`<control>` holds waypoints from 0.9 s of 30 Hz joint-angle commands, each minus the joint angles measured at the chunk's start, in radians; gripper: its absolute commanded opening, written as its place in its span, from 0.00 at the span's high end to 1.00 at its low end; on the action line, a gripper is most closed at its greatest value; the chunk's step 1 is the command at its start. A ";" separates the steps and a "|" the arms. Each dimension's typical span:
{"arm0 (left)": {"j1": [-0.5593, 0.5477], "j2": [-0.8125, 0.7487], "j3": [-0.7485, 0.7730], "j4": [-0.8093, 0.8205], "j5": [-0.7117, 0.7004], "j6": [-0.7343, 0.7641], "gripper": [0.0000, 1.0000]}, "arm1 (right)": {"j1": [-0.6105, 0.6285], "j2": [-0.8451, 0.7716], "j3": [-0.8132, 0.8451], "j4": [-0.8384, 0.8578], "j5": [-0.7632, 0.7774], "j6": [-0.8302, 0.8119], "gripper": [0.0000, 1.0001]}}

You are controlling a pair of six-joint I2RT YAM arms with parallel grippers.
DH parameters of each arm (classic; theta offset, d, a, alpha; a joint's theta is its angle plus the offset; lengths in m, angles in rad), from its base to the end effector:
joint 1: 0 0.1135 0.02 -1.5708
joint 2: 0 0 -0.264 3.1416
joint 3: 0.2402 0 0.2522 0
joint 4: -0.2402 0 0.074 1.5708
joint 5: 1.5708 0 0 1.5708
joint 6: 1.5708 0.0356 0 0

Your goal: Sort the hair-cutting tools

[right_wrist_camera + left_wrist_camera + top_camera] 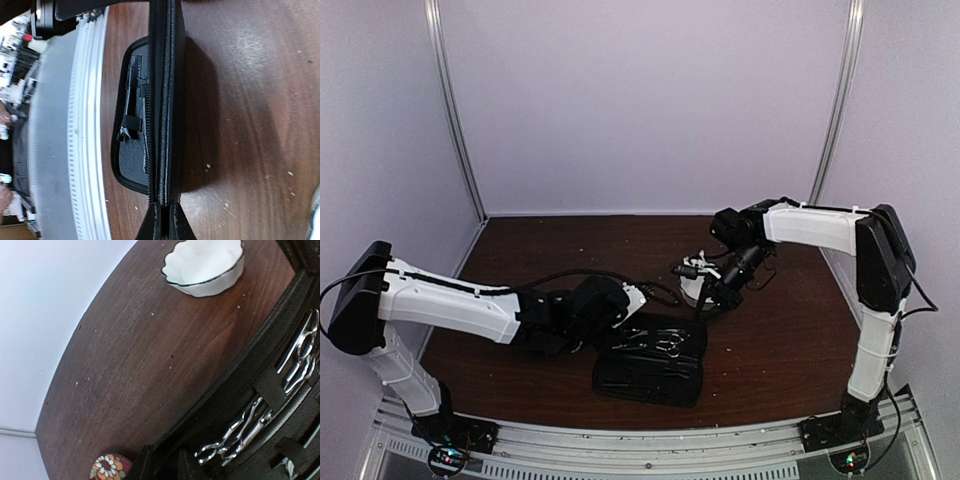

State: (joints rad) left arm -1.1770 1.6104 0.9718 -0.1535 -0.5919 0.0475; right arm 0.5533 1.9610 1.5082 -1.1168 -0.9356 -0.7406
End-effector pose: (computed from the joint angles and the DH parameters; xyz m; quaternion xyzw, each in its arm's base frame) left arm 0.1471 -0.3023 0.2057 0.4180 0.7878 0.0336 0.4511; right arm 0.2972 0.2173 0.2093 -0.5382 0.7120 0.4489 0.0427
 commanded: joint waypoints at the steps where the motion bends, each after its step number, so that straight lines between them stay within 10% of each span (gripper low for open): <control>1: 0.005 -0.076 0.036 -0.011 -0.030 -0.076 0.73 | 0.006 -0.161 -0.026 0.078 0.123 0.016 1.00; 8: 0.021 -0.234 -0.038 -0.044 0.051 -0.149 0.51 | 0.064 -0.373 -0.140 0.131 0.275 -0.057 1.00; 18: 0.227 -0.230 -0.131 -0.082 0.409 -0.303 0.51 | 0.462 -0.495 -0.508 0.340 0.534 -0.006 0.76; 27: 0.232 -0.130 -0.130 -0.090 0.714 -0.256 0.55 | 0.566 -0.490 -0.550 0.365 0.546 0.019 0.61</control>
State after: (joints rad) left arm -0.9436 1.4857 0.8452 -0.2718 -0.0841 -0.2123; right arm 1.0920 1.4830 0.9813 -0.7937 -0.4297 -0.7349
